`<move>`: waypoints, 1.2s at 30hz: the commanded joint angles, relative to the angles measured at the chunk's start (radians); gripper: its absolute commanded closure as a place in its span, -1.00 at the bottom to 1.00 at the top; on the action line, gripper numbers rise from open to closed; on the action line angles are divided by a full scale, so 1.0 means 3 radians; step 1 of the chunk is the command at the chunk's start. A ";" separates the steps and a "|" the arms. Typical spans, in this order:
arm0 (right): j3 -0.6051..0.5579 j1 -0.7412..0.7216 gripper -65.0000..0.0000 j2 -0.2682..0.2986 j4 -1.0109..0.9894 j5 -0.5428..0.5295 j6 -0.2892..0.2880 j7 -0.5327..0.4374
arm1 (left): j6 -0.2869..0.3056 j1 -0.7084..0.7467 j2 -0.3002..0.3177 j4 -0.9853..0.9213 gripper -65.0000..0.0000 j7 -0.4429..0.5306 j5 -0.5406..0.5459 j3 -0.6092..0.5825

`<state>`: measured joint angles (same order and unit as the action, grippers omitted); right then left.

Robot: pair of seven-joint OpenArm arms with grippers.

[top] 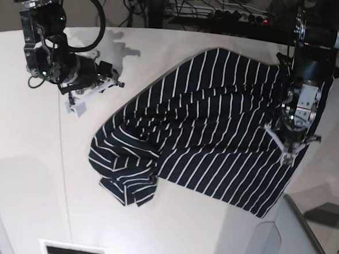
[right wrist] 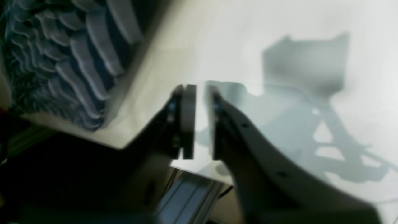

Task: Layout the t-shirt on the table in an organized manner, then fold the t-shirt properly
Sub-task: 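Release the shirt with both grippers and raise them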

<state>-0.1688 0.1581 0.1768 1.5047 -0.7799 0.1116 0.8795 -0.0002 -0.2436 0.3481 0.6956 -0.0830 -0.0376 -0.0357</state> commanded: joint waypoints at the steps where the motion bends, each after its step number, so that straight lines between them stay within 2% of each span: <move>1: -0.0008 -0.0018 0.41 -0.0014 0.0035 -0.0165 -0.0195 -0.0039 | -0.0017 0.0017 0.0049 0.0205 0.89 0.0044 0.0000 0.0065; 3: -0.0008 0.0043 0.10 -0.0014 0.0004 -0.0349 -0.0492 -0.0106 | -0.0017 0.0175 0.0054 0.0522 0.89 -0.0110 0.0005 0.0162; 4: -0.0018 0.0059 0.03 -0.0014 0.0004 -0.0390 -0.0589 -0.0167 | -0.0017 0.0237 0.0054 0.0676 0.89 -0.0243 0.0005 0.0188; 6: -0.0028 0.0064 0.06 -0.0014 -0.0047 -0.0405 -0.0738 -0.0290 | -0.0017 0.0390 0.0085 0.0993 0.89 -0.0483 0.0005 0.0260; 9: -0.0095 0.0002 0.05 -0.0055 -0.0216 -0.0420 -0.0773 -0.0321 | -0.0017 0.0610 0.0106 0.1330 1.00 -0.0555 0.0005 0.0372; 14: -0.0453 -0.0218 0.04 -0.0152 -0.0436 -0.0415 -0.0794 -0.0326 | -0.0017 0.0738 0.0106 0.1351 1.00 -0.0555 0.0005 0.0454; 22: -0.0519 -0.0611 0.05 -0.0203 -0.1157 -0.0405 -0.1295 -0.0326 | -0.0017 0.0712 0.0106 0.1167 1.00 -0.0549 0.0000 0.0449; 28: -0.0524 -0.0816 0.06 -0.0326 -0.1510 -0.0405 -0.1321 -0.0321 | -0.0017 0.0712 0.0106 0.1141 1.00 -0.0549 0.0000 0.0449; 30: -0.0524 -0.0826 0.19 -0.0336 -0.1510 -0.0405 -0.1321 -0.0310 | -0.0017 0.0712 0.0106 0.1136 1.00 -0.0549 0.0000 0.0449; 31: -0.0524 -0.0826 0.34 -0.0336 -0.1515 -0.0405 -0.1321 -0.0305 | -0.0017 0.0712 0.0106 0.1136 1.00 -0.0549 0.0000 0.0449; 34: -0.0524 -0.0826 1.00 -0.0316 -0.1525 -0.0420 -0.1321 -0.0300 | -0.0017 0.0671 0.0106 0.1111 1.00 -0.0549 0.0000 0.0444; 36: -0.0504 -0.0796 0.99 -0.0254 -0.1505 -0.0425 -0.1316 -0.0264 | -0.0017 0.0635 0.0106 0.1070 1.00 -0.0549 0.0000 0.0444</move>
<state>-0.3271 -0.0677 0.0910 1.0393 -0.9024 -0.2779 0.7994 0.0032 -0.0364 0.3630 1.0039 -0.2661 -0.0349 0.0937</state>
